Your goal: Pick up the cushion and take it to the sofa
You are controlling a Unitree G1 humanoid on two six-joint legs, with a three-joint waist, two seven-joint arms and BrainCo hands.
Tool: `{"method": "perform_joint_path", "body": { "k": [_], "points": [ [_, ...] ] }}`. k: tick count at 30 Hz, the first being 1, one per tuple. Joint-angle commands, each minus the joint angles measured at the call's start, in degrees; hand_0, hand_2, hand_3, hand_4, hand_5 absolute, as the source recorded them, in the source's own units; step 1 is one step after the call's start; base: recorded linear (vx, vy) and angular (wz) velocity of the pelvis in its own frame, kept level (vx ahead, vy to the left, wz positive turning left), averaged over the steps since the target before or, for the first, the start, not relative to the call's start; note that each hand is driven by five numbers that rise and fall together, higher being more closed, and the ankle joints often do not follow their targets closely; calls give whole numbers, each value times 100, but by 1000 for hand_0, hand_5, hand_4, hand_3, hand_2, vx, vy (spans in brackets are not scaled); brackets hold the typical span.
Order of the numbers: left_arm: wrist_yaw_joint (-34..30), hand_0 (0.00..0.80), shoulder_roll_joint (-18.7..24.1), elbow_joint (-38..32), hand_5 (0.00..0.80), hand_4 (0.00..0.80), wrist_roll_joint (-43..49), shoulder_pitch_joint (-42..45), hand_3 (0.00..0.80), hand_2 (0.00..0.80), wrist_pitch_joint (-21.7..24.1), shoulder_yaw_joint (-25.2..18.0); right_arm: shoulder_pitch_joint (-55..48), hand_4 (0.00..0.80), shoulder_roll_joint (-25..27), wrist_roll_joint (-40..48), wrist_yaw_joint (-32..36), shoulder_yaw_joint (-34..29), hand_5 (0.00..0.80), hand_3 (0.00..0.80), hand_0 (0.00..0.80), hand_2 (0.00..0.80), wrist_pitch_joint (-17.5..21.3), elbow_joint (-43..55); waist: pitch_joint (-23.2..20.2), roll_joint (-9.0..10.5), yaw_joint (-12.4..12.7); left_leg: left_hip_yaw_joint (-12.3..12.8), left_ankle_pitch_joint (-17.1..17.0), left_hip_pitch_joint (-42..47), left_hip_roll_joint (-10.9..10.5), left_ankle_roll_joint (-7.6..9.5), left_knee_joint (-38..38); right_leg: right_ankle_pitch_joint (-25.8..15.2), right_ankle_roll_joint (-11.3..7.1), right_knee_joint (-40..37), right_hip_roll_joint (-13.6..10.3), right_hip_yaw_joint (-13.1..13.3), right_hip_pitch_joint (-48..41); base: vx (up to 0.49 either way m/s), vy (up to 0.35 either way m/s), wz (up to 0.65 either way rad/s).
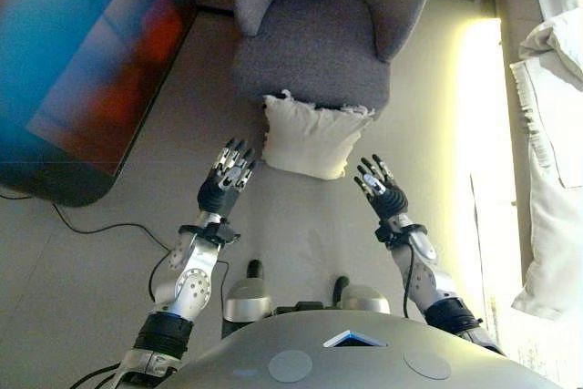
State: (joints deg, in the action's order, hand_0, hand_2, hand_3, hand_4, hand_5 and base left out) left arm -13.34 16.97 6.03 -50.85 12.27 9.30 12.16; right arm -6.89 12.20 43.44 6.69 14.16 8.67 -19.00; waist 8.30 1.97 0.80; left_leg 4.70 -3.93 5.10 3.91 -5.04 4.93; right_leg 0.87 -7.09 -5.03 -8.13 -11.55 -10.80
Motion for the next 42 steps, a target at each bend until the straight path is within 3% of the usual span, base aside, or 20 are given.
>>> {"method": "perform_joint_path", "body": {
  "k": [1, 19, 25, 30, 34, 36, 37, 39, 40, 42],
  "points": [
    [-21, 0, -20, -232, 0, 0, 26, -210, 0, 0, 298, -123, 194, 0, 120, 46, 103, -76, 0, 0, 0, 0, 218, 419, -137, -123, -3, 238, 396, 9, -47, 116, -119, -195, -91, 205, 254, 52, 537, 0, 0, 0],
    [233, 0, 88, -348, 0, 0, 651, 154, 0, 0, 493, -336, -142, 0, 113, -93, 219, -93, 0, 0, 0, 0, -27, 537, -152, -70, -74, 402, 416, 29, -11, 130, -123, -149, -123, 297, 199, 110, 579, 32, 11, 0],
    [469, 0, 124, -276, 0, 0, 557, 21, 0, 0, 700, -330, -71, 0, 159, -128, 209, 30, 0, 0, 0, 0, 74, 532, 38, -63, -126, 451, 470, -217, -27, 175, -369, -166, -167, 507, 85, 215, 877, -22, 67, -8],
    [604, 0, 127, -304, 0, 0, 529, 33, 0, 0, 729, -377, 43, 0, 176, -114, 240, 39, 0, 0, 0, 0, -44, 525, 89, -13, -95, 431, 715, -278, -118, 248, -762, -131, -228, 685, -81, 337, 895, 65, 91, -7],
    [678, 0, 155, -263, 0, 0, 473, 4, 0, 0, 561, -474, 144, 0, 61, -81, 243, 64, 0, 0, 0, 0, 22, 494, 145, 25, -33, 410, 993, -615, -189, 458, -1481, 55, -319, 1791, -419, 396, 1162, 25, 110, -11],
    [588, 0, 203, -196, 0, 0, 488, -103, 0, 0, 458, -477, 145, 0, -6, -30, 147, 114, 0, 0, 0, 0, 184, 529, 206, 13, -23, 450, 1144, -790, -263, 702, -1740, -351, -314, 2921, -630, 549, 1577, -33, 175, -8],
    [508, 0, 220, -153, 0, 0, 493, -149, 0, 0, 416, -480, 107, 0, -34, 5, 123, 144, 0, 0, 0, 0, 272, 544, 254, -83, -50, 417, 1187, -807, -222, 775, -1797, -618, -292, 3682, -640, 718, 1866, -25, 224, 8],
    [515, 0, 255, -101, 0, 0, 491, -201, 0, 0, 347, -463, 34, 0, -50, -3, 48, 172, 0, 0, 0, 0, 347, 540, 339, -199, -121, 271, 1268, -791, -187, 777, -1956, -907, -247, 4500, -554, 1085, 2387, 52, 161, 35],
    [496, 0, 284, -109, 0, 0, 397, -191, 0, 0, 265, -489, -14, 0, -39, -10, 39, 162, 0, 0, 0, 0, 342, 543, 373, -232, -165, 130, 1309, -743, -206, 740, -2002, -1023, -235, 4601, -507, 1242, 2534, 177, 84, 51],
    [462, 0, 339, -195, 0, 0, 247, -102, 0, 0, 108, -573, -101, 0, 2, 13, 3, 98, 0, 0, 0, 0, 333, 542, 388, -200, -198, -5, 1404, -625, -289, 671, -2011, -1055, -231, 4240, -576, 1267, 2534, 260, 0, 35]
  ]
}}
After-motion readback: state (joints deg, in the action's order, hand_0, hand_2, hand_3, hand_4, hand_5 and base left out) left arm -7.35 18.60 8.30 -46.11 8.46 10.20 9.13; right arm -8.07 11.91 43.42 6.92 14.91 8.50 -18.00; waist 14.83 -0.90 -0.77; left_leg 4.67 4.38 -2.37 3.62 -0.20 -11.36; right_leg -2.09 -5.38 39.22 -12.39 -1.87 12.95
